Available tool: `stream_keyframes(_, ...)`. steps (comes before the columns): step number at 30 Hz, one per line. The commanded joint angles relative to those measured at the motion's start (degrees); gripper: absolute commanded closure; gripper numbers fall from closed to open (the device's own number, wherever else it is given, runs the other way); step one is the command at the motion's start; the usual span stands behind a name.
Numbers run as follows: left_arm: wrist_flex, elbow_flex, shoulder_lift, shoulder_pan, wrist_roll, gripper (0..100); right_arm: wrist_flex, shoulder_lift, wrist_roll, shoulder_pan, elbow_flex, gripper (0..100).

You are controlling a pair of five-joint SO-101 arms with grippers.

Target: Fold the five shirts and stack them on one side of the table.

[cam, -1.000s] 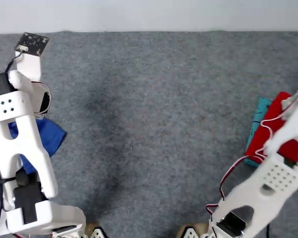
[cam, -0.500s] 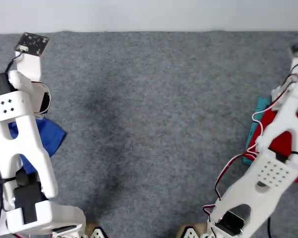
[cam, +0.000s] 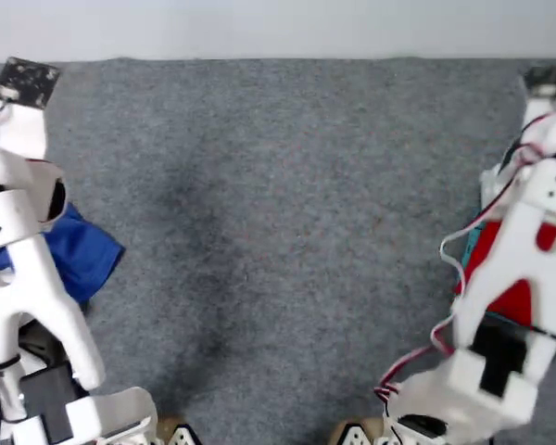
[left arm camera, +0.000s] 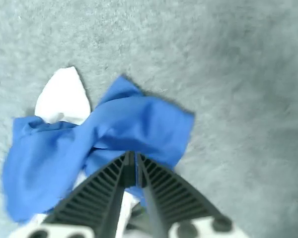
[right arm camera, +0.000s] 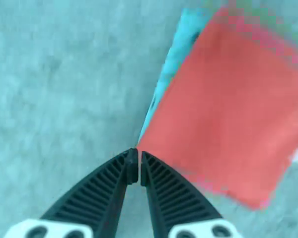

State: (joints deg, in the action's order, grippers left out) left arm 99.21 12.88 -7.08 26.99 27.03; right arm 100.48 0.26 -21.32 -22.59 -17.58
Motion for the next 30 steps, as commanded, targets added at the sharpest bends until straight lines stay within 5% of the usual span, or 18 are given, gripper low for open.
stream_keyframes(1, 0.7, -0.7, 2.4, 3.4, 8.8, 97, 2.4, -12.1, 0.6, 0.4, 13.4, 98.4)
stream_keyframes(7, 0.7, -2.5, 11.6, 9.9, 15.8, 77, 2.3, -25.0, 0.6, 0.2, 32.6, 98.4)
stream_keyframes(19, 0.4, -2.6, 22.2, 14.4, 22.0, 77, 2.3, -38.1, 0.6, 0.1, 46.9, 98.4)
stream_keyframes(30, -5.6, -2.4, 31.7, 12.0, 18.3, 99, 2.3, -40.4, 0.6, 0.1, 48.0, 98.4)
